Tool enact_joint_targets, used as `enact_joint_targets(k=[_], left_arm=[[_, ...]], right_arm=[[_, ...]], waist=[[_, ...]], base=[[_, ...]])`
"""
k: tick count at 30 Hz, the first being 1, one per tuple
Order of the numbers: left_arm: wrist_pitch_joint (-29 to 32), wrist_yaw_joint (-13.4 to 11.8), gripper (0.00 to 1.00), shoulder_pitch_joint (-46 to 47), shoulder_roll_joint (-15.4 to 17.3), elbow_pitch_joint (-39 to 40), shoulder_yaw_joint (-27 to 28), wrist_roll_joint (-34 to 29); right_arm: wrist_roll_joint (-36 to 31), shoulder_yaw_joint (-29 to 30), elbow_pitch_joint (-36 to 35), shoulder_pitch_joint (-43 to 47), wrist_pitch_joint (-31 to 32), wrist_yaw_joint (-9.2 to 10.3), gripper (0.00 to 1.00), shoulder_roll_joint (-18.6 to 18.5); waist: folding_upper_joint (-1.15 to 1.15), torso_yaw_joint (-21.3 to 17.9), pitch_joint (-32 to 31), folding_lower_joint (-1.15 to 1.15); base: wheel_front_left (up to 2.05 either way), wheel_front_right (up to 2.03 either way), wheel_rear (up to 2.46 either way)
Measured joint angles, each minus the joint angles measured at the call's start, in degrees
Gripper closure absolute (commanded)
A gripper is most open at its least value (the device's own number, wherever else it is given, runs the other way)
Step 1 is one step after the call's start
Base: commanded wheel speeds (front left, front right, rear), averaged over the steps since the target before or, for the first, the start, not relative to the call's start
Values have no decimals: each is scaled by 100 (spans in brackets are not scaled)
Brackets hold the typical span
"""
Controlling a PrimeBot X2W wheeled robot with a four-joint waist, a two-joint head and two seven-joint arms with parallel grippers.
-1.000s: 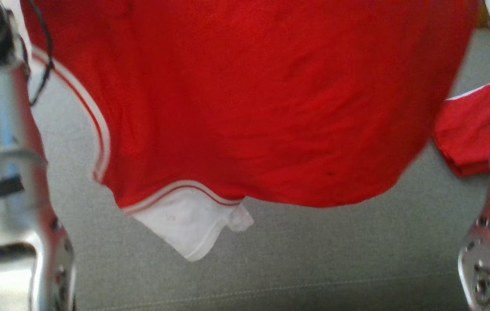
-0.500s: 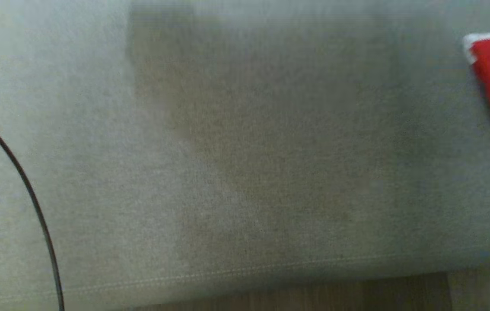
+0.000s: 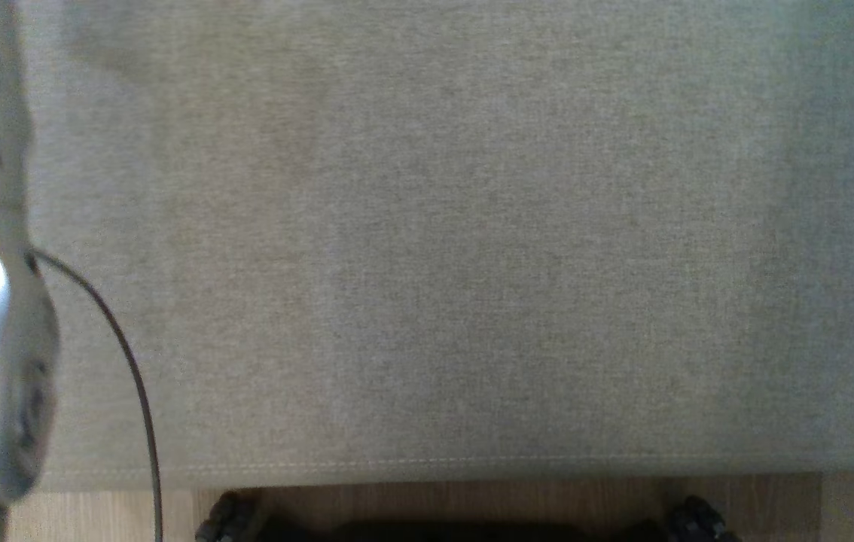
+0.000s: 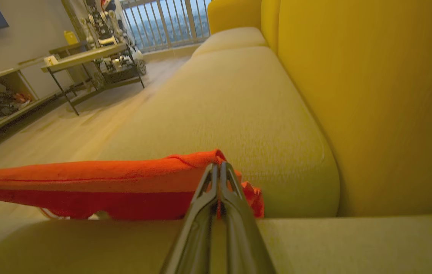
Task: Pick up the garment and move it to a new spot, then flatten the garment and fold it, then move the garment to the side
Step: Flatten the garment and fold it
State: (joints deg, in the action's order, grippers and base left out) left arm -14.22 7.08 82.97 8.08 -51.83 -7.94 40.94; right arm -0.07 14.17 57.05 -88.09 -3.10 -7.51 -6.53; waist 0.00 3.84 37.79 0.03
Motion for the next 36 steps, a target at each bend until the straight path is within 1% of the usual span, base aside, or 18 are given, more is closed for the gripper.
enact_joint_targets(k=[2, 5, 8, 12, 15, 19, 23, 28, 29, 33, 36], left_arm=[[-2, 0, 100, -456, 7, 198, -148, 240], [3, 3, 100, -1162, 31, 719, -419, 648], [90, 5, 100, -2053, 155, 1362, -603, 1057], [353, -4, 100, -3436, 432, 2167, -587, 1467], [515, -222, 100, -4534, 576, 2966, -580, 1583], [679, -658, 100, -5897, 689, 4064, -489, 1781], [712, -1121, 100, -7109, 754, 5002, -386, 1886], [715, -1575, 100, -8111, 733, 6005, -385, 1971], [715, -1575, 100, -8111, 733, 6005, -385, 1971], [715, -1911, 100, -8750, 661, 6611, -383, 1997], [755, -2016, 100, -8996, 584, 6848, -405, 2097]], right_arm=[[151, -59, 186, 319, 8, 0, 100, -40], [465, -160, 313, 766, 123, 0, 100, -114], [871, -293, 325, 1300, 328, 0, 100, -214], [1468, -505, 55, 2258, 637, 0, 100, -302], [1897, -631, -360, 3063, 923, 0, 100, -417], [2415, -737, -1157, 4146, 1378, 0, 100, -520], [2737, -633, -2108, 5265, 1772, -1, 100, -615], [2893, -144, -3527, 6576, 2273, -1, 100, -546], [2893, -144, -3527, 6576, 2273, -1, 100, -546], [2848, 252, -4808, 7499, 2803, 0, 100, -205], [2697, 441, -5520, 7912, 3193, 0, 100, 53]], waist=[[0, 51, -97, -2], [0, 72, -340, -4], [0, 61, -641, -4], [0, 33, -1086, -4], [1, 12, -1428, -4], [1, -22, -1813, -4], [1, -48, -2099, -5], [1, -23, -2273, -4], [1, -23, -2273, -4], [1, -36, -2323, -4], [1, -50, -2356, -4]], base=[[0, 0, 0], [0, 0, 0], [0, 0, 0], [0, 0, 0], [0, 0, 0], [0, 0, 0], [0, 0, 0], [0, 0, 0], [0, 0, 0], [0, 0, 0], [0, 0, 0]])
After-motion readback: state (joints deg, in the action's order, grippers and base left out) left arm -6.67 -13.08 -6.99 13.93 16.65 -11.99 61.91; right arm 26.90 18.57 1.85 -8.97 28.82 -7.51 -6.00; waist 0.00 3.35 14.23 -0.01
